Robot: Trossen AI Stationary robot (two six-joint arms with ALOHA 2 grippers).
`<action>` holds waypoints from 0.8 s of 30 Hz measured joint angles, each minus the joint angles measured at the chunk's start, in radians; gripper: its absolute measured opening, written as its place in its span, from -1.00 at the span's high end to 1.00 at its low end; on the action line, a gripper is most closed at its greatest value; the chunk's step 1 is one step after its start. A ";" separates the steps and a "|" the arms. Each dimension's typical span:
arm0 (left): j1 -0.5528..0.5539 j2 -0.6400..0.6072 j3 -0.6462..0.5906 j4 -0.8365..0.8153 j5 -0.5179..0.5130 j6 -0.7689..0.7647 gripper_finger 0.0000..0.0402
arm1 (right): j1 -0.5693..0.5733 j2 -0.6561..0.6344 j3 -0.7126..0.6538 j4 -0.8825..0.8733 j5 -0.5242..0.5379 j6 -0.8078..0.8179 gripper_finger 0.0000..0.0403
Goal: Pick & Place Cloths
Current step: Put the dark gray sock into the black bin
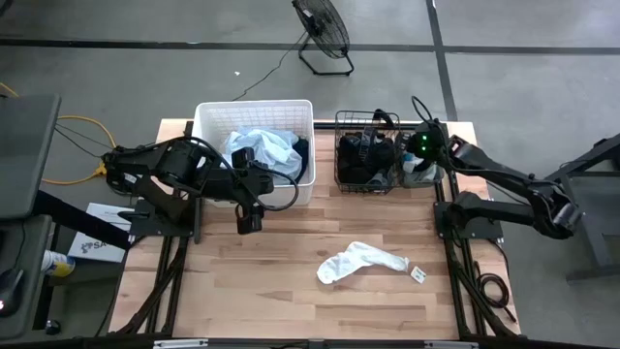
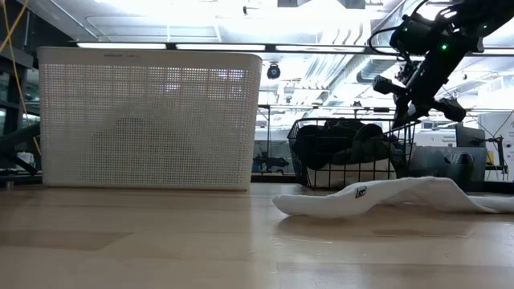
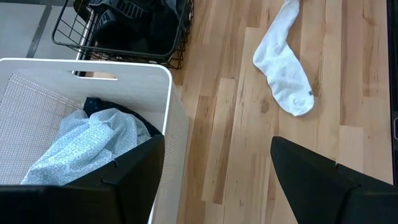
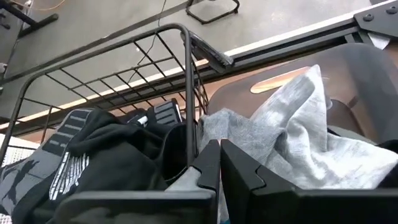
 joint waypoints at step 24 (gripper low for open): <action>0.000 0.000 0.000 0.000 0.002 -0.001 -0.44 | -0.056 0.244 0.005 -0.117 -0.009 0.030 0.98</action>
